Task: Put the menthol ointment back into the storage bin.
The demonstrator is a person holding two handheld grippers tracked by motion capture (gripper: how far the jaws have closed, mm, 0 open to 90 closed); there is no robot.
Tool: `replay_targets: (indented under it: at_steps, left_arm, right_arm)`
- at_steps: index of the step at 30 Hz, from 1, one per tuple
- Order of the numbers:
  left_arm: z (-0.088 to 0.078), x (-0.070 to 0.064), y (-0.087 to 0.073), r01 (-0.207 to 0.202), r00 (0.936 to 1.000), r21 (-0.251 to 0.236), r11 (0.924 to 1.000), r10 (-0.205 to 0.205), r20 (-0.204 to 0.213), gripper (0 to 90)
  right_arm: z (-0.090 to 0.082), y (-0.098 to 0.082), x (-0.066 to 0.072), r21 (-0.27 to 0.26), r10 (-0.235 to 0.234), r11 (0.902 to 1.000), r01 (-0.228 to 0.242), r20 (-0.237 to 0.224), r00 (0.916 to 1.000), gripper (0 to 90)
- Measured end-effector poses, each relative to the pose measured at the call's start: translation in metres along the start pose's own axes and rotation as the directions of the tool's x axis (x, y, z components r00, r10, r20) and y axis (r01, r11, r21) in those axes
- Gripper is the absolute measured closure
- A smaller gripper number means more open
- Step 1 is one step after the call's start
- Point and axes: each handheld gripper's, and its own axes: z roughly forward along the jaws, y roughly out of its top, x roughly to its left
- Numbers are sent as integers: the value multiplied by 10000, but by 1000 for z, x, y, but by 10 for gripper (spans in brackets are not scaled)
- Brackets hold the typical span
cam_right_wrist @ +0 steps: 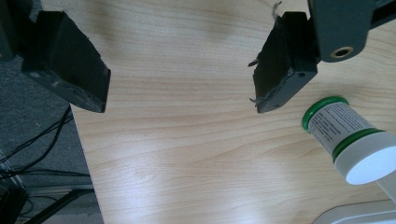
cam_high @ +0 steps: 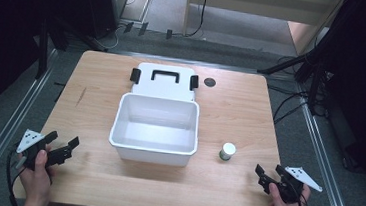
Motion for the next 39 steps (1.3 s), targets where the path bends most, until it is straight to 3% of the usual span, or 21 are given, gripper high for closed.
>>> replay_targets:
  at_steps: [3, 5, 12, 16, 19, 20, 21, 23, 25, 26, 27, 28, 29, 30, 34, 35, 39]
  left_arm:
    - [0, 0, 0, 71, 9998, -36, 10000, -72, -162, 140]
    - [-1, 0, 0, 102, 9998, -100, 9999, -104, -174, 139]
    - [1, 3, 1, 327, 9993, -59, 9994, -328, -154, 139]
    - [2, 3, 2, 316, 9993, -105, 9994, -318, -180, 139]
    - [3, 2, 2, 182, 9995, -81, 9998, -184, -268, 139]
    - [4, 1, 2, 195, 9993, -83, 9998, -198, -316, 138]
    - [4, 2, 3, 203, 9994, -78, 9998, -206, -295, 138]
    - [4, 3, 3, 303, 9991, -74, 9995, -305, -281, 139]
    - [4, 4, 3, 413, 9989, -136, 9991, -416, -199, 138]
    - [4, 5, 3, 456, 9988, -139, 9989, -458, -179, 138]
    - [4, 5, 3, 443, 9989, -133, 9989, -445, -168, 138]
    - [5, 5, 3, 463, 9988, -133, 9988, -465, -170, 138]
    - [5, 6, 4, 504, 9987, -87, 9987, -505, -112, 138]
    - [5, 6, 4, 504, 9987, -87, 9987, -505, -112, 138]
    - [5, 7, 4, 575, 9983, -57, 9983, -576, -96, 138]
    - [5, 7, 4, 590, 9982, -50, 9982, -590, -89, 138]
    - [6, 7, 4, 619, 9980, -54, 9981, -620, -76, 138]
  right_arm:
    - [0, 0, 1, 51, -102, 9999, 101, 21, 9999, 185]
    - [1, 1, 3, 244, -349, 9991, 342, 273, 9990, 183]
    - [0, 8, 15, 891, -952, 9918, 916, 375, 9947, 186]
    - [2, 18, 22, 2042, -1498, 9710, 1247, 1126, 9823, 205]
    - [-2, 27, 26, 2497, -1540, 9597, 1292, 822, 9847, 204]
    - [-3, 34, 29, 2939, -1855, 9430, 1561, 749, 9798, 203]
    - [-3, 34, 29, 2939, -1855, 9430, 1561, 749, 9798, 203]
    - [-3, 43, 33, 3653, -2184, 9135, 1792, 686, 9734, 195]
    - [-2, 50, 37, 4078, -2447, 8906, 2012, 568, 9679, 194]
    - [-1, 58, 43, 4569, -2687, 8626, 2173, 498, 9619, 196]
    - [-1, 58, 43, 4569, -2687, 8626, 2173, 498, 9619, 196]
    - [0, 61, 46, 4757, -2872, 8487, 2311, 476, 9567, 198]
    - [2, 68, 50, 5081, -3074, 8238, 2513, 281, 9512, 197]
    - [2, 68, 50, 5081, -3074, 8238, 2513, 281, 9512, 197]
    - [9, 78, 55, 5790, -3232, 7660, 2793, -288, 9459, 198]
    - [11, 80, 57, 6019, -3252, 7462, 2843, -430, 9447, 197]
    - [21, 86, 66, 6721, -3665, 6598, 3361, -1026, 9247, 207]
